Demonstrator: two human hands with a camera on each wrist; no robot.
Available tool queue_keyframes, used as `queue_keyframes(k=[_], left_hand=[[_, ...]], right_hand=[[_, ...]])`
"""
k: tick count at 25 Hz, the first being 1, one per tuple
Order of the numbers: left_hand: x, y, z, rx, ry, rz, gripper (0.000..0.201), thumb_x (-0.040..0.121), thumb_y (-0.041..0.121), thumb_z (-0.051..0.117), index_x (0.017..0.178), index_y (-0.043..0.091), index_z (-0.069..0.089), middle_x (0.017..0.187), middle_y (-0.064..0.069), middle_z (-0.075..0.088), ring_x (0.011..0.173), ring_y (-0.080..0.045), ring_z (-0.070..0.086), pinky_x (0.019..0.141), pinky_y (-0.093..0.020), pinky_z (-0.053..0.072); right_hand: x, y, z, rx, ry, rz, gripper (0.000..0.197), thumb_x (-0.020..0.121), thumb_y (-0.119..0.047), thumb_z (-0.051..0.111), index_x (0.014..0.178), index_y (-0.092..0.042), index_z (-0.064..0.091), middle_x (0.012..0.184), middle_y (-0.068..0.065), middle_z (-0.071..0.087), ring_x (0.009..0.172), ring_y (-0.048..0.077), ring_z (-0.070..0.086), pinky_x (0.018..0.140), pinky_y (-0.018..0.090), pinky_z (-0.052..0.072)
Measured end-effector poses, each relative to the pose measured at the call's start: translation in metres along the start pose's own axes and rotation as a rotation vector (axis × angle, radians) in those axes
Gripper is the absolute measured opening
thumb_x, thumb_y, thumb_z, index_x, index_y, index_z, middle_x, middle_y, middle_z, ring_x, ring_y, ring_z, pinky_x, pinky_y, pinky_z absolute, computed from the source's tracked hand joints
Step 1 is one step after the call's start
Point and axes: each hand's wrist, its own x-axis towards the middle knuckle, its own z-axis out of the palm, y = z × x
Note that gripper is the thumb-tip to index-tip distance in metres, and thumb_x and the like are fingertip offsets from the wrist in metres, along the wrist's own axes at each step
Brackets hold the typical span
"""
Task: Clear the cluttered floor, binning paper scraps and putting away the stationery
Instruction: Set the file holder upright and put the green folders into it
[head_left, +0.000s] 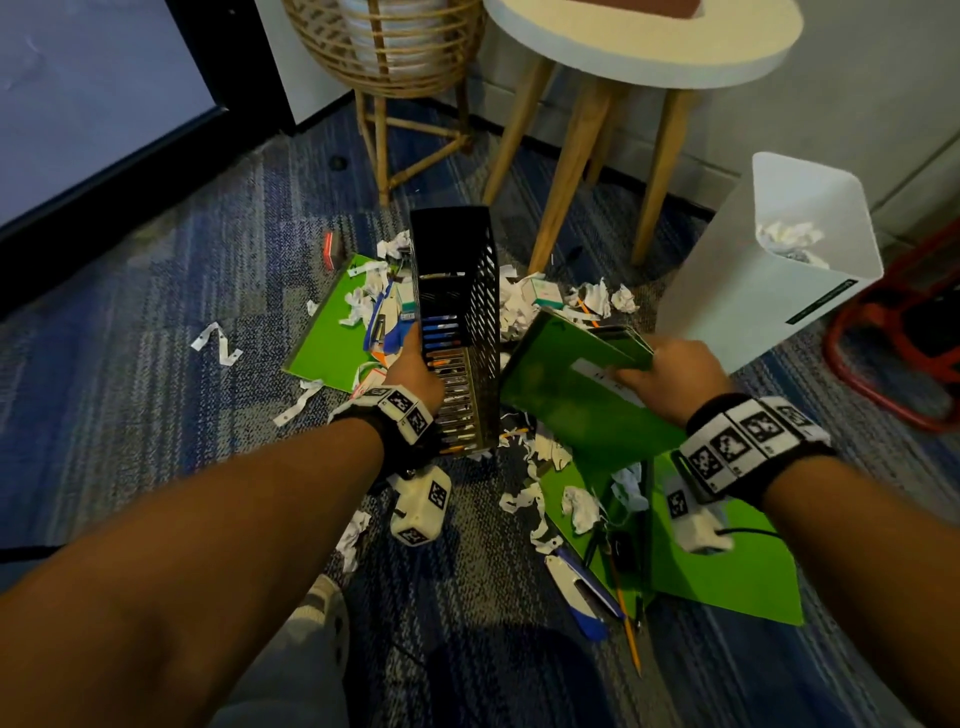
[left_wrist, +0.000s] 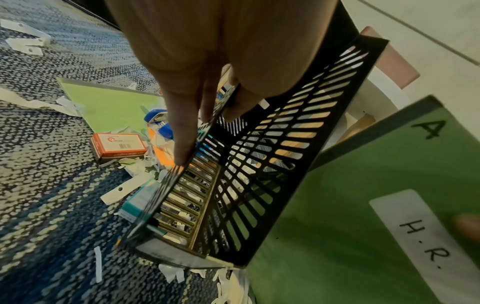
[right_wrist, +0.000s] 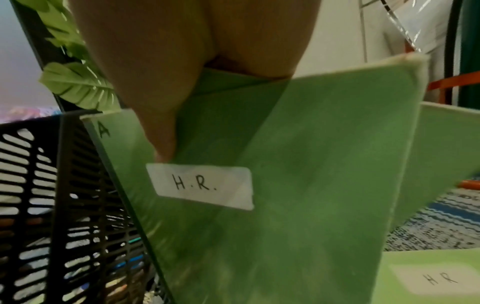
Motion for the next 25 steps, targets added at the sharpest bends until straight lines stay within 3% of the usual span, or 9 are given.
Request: queue_keyframes(k=[4, 8, 12, 14, 16, 19, 21, 23, 25], left_hand=[[0.004, 0.0, 0.003, 0.042, -0.011, -0.021, 0.074, 0.09, -0.002, 0.05, 0.151, 0.026, 0.019, 0.11, -0.004, 0.055, 0.094, -0.028, 0.058, 0.08, -0.036, 0.048], [-0.002, 0.011, -0.002, 0.089, -0.012, -0.063, 0.073, 0.091, -0.001, 0.048, 0.152, 0.019, 0.013, 0.12, -0.016, 0.054, 0.109, -0.03, 0.055, 0.083, -0.03, 0.036], [-0.006, 0.019, 0.001, 0.105, -0.019, -0.107, 0.073, 0.091, 0.001, 0.049, 0.152, 0.017, 0.012, 0.133, -0.021, 0.052, 0.118, -0.038, 0.054, 0.094, -0.038, 0.042], [0.002, 0.019, 0.007, 0.086, -0.03, -0.098, 0.077, 0.089, 0.007, 0.054, 0.152, 0.021, 0.011, 0.132, -0.015, 0.053, 0.113, -0.035, 0.056, 0.096, -0.04, 0.046], [0.015, 0.009, 0.017, 0.054, -0.016, -0.069, 0.081, 0.086, 0.013, 0.06, 0.151, 0.027, 0.013, 0.128, -0.013, 0.058, 0.104, -0.032, 0.06, 0.091, -0.046, 0.05], [0.011, 0.018, 0.01, 0.102, -0.024, -0.093, 0.084, 0.086, 0.003, 0.055, 0.152, 0.024, 0.008, 0.116, -0.015, 0.06, 0.085, -0.032, 0.061, 0.066, -0.037, 0.05], [0.004, 0.026, 0.003, 0.137, -0.046, -0.126, 0.084, 0.088, 0.001, 0.05, 0.153, 0.023, 0.002, 0.111, -0.019, 0.058, 0.079, -0.034, 0.059, 0.06, -0.039, 0.045], [0.004, 0.028, -0.002, 0.11, -0.051, -0.156, 0.083, 0.09, 0.002, 0.048, 0.153, 0.024, 0.0, 0.124, -0.021, 0.055, 0.092, -0.039, 0.062, 0.068, -0.044, 0.048], [0.006, 0.028, -0.002, 0.087, -0.054, -0.191, 0.075, 0.095, 0.006, 0.043, 0.153, 0.025, -0.002, 0.133, -0.022, 0.05, 0.095, -0.038, 0.062, 0.061, -0.033, 0.044]], right_hand=[[-0.002, -0.005, -0.023, -0.024, 0.039, 0.038, 0.022, 0.091, -0.018, 0.063, 0.107, -0.003, 0.06, 0.087, 0.014, 0.06, 0.086, 0.032, 0.056, 0.07, 0.034, 0.039], [-0.008, -0.016, -0.092, 0.025, -0.041, -0.067, 0.033, 0.085, -0.012, 0.07, 0.109, -0.026, 0.054, 0.094, 0.0, 0.055, 0.087, 0.018, 0.049, 0.077, 0.028, 0.038], [-0.025, -0.024, -0.141, 0.037, -0.068, -0.163, 0.042, 0.078, -0.024, 0.076, 0.104, -0.038, 0.046, 0.099, -0.006, 0.059, 0.09, 0.02, 0.056, 0.081, 0.035, 0.046], [-0.032, -0.029, -0.154, 0.062, -0.01, -0.18, 0.051, 0.064, -0.048, 0.079, 0.103, -0.041, 0.046, 0.104, -0.004, 0.063, 0.093, 0.023, 0.061, 0.085, 0.044, 0.05], [-0.036, -0.021, -0.163, 0.112, 0.041, -0.204, 0.067, 0.043, -0.074, 0.072, 0.1, -0.051, 0.045, 0.104, -0.003, 0.066, 0.094, 0.024, 0.065, 0.085, 0.053, 0.052], [-0.053, -0.021, -0.171, 0.27, 0.066, -0.192, 0.061, 0.045, -0.059, 0.08, 0.093, -0.064, 0.043, 0.098, -0.021, 0.068, 0.086, 0.008, 0.069, 0.082, 0.045, 0.053], [-0.048, -0.004, -0.179, 0.278, 0.099, -0.231, 0.069, 0.05, -0.043, 0.085, 0.104, -0.062, 0.046, 0.1, -0.029, 0.066, 0.087, -0.001, 0.068, 0.08, 0.036, 0.052], [-0.043, 0.019, -0.19, 0.254, 0.148, -0.261, 0.085, 0.048, -0.052, 0.09, 0.122, -0.049, 0.049, 0.109, -0.016, 0.069, 0.093, 0.008, 0.07, 0.081, 0.043, 0.055], [-0.046, 0.012, -0.184, 0.323, 0.186, -0.291, 0.08, 0.05, -0.048, 0.09, 0.121, -0.043, 0.054, 0.108, -0.015, 0.07, 0.094, 0.007, 0.07, 0.08, 0.036, 0.058]])
